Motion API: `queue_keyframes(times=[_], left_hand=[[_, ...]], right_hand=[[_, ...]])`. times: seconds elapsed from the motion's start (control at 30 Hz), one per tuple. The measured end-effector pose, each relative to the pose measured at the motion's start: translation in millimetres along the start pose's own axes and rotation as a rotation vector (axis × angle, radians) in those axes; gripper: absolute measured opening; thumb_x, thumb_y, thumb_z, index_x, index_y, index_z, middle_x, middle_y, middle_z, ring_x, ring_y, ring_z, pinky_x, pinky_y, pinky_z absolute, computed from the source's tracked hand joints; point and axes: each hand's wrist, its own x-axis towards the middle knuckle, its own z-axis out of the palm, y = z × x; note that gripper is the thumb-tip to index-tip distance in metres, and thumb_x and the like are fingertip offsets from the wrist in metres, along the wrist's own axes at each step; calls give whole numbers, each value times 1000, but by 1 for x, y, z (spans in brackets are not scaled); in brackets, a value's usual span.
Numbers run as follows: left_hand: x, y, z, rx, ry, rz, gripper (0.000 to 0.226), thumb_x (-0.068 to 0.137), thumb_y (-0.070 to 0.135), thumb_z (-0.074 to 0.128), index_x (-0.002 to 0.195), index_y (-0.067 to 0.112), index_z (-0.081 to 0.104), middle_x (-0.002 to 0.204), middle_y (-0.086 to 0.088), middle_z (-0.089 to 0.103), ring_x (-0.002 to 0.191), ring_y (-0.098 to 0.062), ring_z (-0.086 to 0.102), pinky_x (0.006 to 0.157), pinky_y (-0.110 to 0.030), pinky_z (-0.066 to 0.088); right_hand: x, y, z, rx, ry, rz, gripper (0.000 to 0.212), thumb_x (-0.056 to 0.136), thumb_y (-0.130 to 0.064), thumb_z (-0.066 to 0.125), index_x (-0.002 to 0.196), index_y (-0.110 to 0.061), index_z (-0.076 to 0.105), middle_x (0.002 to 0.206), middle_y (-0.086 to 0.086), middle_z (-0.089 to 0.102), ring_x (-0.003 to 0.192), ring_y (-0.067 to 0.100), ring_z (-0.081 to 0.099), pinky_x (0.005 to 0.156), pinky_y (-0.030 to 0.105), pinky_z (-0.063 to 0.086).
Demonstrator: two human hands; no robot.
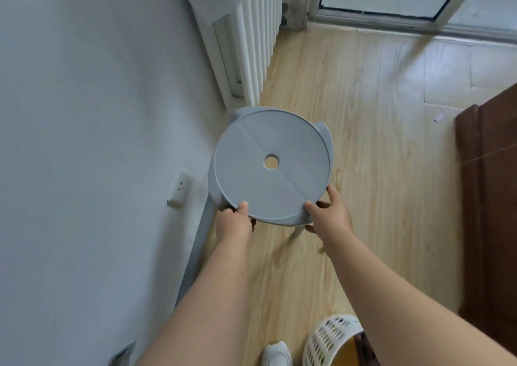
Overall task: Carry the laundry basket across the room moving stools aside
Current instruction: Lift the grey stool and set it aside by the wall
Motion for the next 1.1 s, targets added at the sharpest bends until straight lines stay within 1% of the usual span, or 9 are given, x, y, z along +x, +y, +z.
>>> queue_keyframes(times=[0.1,0.2,0.37,0.57,0.73,0.83,0.9,1.0,1.1], left_hand=[[15,23,-5,41,37,18,23,89,32,52,71,17,53,66,3,60,76,-30,69,90,-48,56],[30,41,-9,-7,51,33,19,90,29,54,79,12,56,73,1,58,90,-35,69,92,-49,55],[46,56,-9,-130,21,26,22,90,16,57,67,17,54,72,-2,61,64,-27,67,86,-49,59],[46,57,-7,-126,-2,23,22,89,16,58,67,15,56,70,-2,64,73,-30,70,87,-41,58],[30,54,-1,-7,-4,31,29,89,15,56,61,14,50,63,0,54,63,-26,62,91,-43,57],[27,52,-4,4,-26,17,18,90,15,54,75,7,57,62,-4,51,56,-24,57,78,-38,57],[18,47,-6,6,-43,32,10,91,15,52,91,7,59,67,-3,51,64,-23,60,85,-40,56],[0,34,-7,20,-45,33,8,94,15,51,86,15,51,71,-1,50,74,-25,62,84,-38,57],[-21,20,-7,42,-29,30,7,95,17,51,89,18,48,67,-3,49,72,-24,60,83,-37,55]], right_hand=[[12,-21,20,0,-10,-15,66,83,-16,60,139,-42,37,92,-13,63,87,18,66,84,48,57],[18,-38,37,-24,-26,-46,58,84,-15,57,132,-45,41,89,-11,65,85,20,67,82,48,58],[30,-58,50,31,-33,-9,65,89,-8,49,140,-44,33,89,-15,58,77,15,61,81,49,58],[35,-76,44,15,-97,-33,59,89,0,41,127,-46,40,102,-4,59,92,25,61,79,54,57],[37,-66,38,-124,23,-10,62,92,-10,42,146,-37,26,116,1,55,84,22,58,84,49,57],[36,-64,35,-175,6,-18,56,93,-15,47,144,-31,29,105,-1,54,82,22,57,84,47,57],[30,-62,29,-221,-5,-16,59,92,-18,50,146,-29,27,115,1,56,87,25,60,83,45,57],[16,-51,20,-231,3,-16,69,94,-19,48,153,-27,13,144,5,43,85,20,56,64,32,51],[4,-38,6,-212,-7,-43,67,95,-18,49,152,-28,16,146,4,43,65,8,49,48,23,36]])
